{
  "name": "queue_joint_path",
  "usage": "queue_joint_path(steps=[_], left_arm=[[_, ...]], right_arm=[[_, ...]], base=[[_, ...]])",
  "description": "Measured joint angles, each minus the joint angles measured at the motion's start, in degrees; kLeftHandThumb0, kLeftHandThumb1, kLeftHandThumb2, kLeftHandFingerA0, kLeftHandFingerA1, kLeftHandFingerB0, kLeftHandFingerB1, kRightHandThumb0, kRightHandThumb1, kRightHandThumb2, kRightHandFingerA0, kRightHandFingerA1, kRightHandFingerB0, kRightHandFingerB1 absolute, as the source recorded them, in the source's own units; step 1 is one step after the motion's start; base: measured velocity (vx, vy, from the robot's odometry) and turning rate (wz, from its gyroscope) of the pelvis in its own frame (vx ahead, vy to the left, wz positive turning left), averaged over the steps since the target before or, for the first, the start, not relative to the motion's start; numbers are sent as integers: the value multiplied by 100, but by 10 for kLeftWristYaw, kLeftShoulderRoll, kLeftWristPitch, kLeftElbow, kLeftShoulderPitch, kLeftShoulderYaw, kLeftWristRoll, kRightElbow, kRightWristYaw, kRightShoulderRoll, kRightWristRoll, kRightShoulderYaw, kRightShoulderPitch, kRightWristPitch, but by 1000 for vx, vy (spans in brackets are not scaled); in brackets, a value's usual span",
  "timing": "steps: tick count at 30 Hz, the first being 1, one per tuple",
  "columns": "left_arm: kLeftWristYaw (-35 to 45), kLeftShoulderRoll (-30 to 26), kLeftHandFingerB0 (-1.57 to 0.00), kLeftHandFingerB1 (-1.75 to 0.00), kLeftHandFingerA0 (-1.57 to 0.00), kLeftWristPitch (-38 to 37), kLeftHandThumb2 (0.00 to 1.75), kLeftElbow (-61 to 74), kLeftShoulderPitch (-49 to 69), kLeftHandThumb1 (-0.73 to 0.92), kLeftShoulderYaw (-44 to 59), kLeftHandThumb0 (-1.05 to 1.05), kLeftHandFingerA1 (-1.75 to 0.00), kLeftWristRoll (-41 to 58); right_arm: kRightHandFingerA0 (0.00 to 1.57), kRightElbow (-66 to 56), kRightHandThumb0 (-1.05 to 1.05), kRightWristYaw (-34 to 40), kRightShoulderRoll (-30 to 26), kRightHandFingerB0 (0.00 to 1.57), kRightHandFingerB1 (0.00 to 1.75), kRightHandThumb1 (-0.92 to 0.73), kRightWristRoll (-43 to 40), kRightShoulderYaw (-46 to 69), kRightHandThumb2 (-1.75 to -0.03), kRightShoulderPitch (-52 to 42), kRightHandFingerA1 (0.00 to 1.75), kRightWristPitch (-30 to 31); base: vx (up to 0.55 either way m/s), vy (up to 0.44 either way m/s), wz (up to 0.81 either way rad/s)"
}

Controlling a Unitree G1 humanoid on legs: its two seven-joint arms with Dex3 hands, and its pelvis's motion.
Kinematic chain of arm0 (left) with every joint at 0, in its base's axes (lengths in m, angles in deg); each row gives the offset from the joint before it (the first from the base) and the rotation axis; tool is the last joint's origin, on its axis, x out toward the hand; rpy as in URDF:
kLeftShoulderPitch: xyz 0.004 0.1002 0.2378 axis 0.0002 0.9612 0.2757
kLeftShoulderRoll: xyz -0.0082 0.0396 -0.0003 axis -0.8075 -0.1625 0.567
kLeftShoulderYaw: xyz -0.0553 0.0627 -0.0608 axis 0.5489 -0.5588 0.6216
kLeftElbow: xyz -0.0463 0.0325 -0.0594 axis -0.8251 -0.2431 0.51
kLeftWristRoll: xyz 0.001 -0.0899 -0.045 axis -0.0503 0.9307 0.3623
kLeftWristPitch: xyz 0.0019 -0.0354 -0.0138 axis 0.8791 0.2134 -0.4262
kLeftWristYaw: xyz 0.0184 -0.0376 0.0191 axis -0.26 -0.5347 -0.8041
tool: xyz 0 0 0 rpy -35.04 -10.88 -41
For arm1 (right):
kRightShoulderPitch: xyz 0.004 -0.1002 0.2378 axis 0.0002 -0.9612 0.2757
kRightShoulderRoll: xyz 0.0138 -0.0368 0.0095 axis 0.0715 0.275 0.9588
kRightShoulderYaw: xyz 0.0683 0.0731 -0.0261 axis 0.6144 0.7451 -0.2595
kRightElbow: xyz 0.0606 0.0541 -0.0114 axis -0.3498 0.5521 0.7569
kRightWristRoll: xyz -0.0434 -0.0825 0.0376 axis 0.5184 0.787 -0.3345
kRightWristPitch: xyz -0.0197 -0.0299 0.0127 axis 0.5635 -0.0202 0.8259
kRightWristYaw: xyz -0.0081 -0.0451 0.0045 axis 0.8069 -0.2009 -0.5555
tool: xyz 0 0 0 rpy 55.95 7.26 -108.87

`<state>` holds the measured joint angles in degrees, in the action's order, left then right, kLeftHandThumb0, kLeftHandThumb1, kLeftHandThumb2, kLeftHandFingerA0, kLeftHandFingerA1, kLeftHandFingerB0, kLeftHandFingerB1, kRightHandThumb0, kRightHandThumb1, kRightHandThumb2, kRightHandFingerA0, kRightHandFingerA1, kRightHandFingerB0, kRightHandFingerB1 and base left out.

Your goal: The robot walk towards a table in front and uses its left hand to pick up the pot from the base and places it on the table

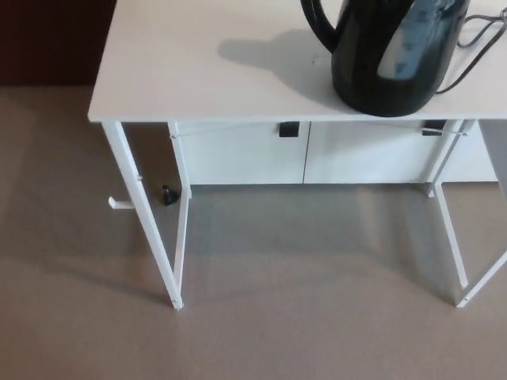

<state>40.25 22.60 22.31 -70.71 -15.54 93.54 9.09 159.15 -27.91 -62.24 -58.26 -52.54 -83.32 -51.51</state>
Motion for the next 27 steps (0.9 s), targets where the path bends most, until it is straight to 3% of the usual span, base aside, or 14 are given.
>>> queue_joint_path(steps=[13,27], left_arm=[[-8,-6,-30,-42,-35,-8,66,-11,-1,41,1,-45,-45,-2],[-16,-3,-32,-42,-38,-13,66,-9,-4,41,-9,-44,-46,-7]], right_arm=[[100,-1,-27,2,1,90,83,20,8,-10,-65,-3,88,2],[101,0,-27,10,-3,90,83,20,14,-11,-65,-1,89,0]], base=[[146,172,-2],[86,-126,0]])
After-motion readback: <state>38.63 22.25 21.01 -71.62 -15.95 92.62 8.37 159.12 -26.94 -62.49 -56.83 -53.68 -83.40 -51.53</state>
